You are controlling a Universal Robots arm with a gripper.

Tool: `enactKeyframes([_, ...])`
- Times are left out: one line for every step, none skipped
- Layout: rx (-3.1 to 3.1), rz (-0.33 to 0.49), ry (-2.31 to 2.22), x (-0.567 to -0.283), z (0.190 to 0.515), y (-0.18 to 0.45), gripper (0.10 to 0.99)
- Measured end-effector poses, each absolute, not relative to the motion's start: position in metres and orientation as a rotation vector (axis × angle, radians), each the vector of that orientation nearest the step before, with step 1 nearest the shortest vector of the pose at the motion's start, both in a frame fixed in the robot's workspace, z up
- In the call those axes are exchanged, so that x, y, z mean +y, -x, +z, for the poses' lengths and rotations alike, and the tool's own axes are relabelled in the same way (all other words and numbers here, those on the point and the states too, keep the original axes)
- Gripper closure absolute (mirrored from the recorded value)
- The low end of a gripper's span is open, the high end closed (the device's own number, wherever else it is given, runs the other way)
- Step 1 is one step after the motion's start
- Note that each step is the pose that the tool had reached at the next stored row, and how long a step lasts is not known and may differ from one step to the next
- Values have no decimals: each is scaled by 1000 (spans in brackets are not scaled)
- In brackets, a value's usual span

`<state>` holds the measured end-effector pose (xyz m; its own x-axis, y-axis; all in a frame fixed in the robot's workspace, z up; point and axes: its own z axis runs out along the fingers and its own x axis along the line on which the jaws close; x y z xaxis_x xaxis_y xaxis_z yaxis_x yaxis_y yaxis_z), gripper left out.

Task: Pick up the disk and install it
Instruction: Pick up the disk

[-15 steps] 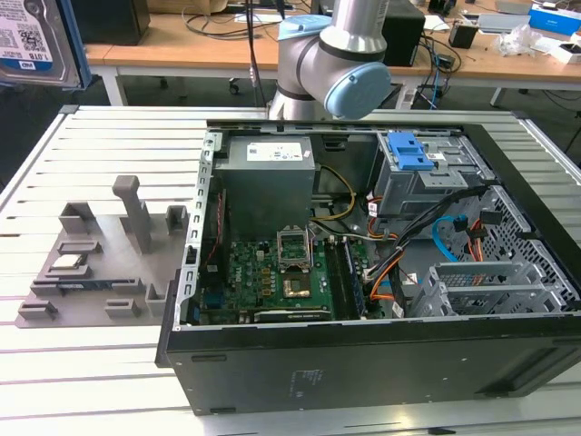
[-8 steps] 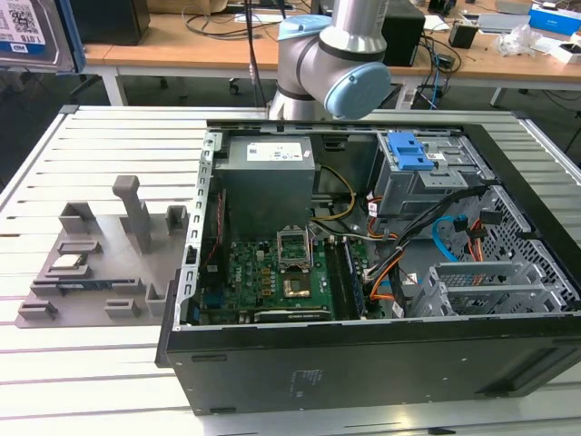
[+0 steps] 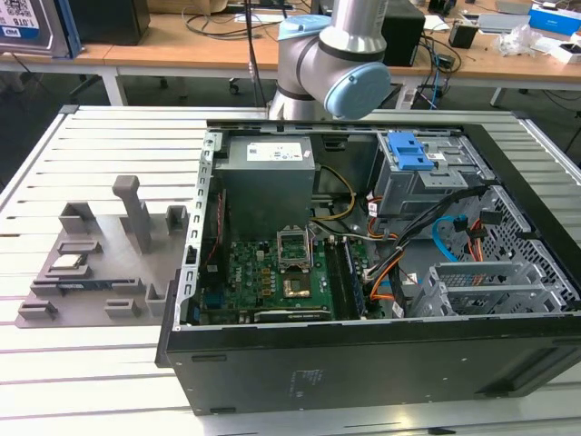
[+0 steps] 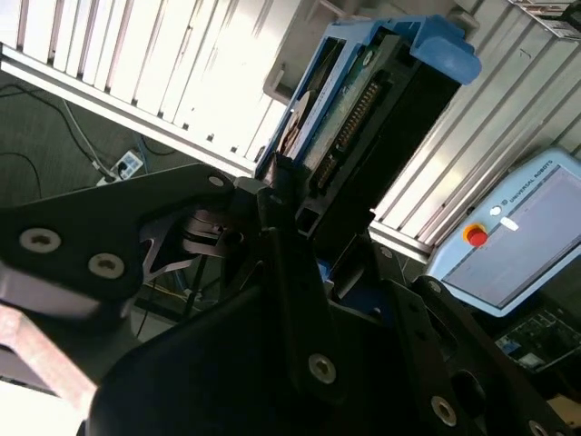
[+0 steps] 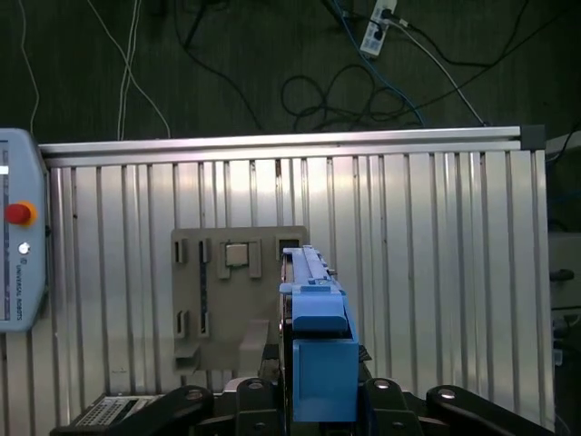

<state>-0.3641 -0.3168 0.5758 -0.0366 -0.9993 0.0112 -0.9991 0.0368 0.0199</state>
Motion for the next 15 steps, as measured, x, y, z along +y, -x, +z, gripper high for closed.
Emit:
enactKeyframes([-2246, -10, -2165, -317, 578, 364, 722])
enactKeyframes([-2246, -10, -2165, -317, 580, 364, 722])
enactKeyframes([-2246, -10, -2165, -317, 582, 364, 722])
enactKeyframes([-2246, -10, -2165, -317, 583, 364, 722])
enactKeyframes([-2246, -10, -2165, -317, 584, 364, 722])
enactKeyframes([-2246, -10, -2165, -317, 585, 364, 722])
enactKeyframes([-2248, -15, -2167, -317, 585, 364, 722])
enactKeyframes([-2257, -34, -2175, -317, 585, 364, 722])
enactKeyframes([-2261, -46, -2180, -317, 585, 364, 722])
enactKeyframes([-2262, -47, -2181, -317, 585, 364, 722])
enactKeyframes([-2262, -48, -2181, -317, 585, 364, 722])
enactKeyframes([-2262, -48, -2181, -317, 585, 364, 722])
enactKeyframes([-2262, -49, -2182, -317, 585, 364, 722])
enactKeyframes([-2263, -49, -2182, -317, 585, 364, 722])
enactKeyframes([-2263, -50, -2182, -317, 585, 364, 722])
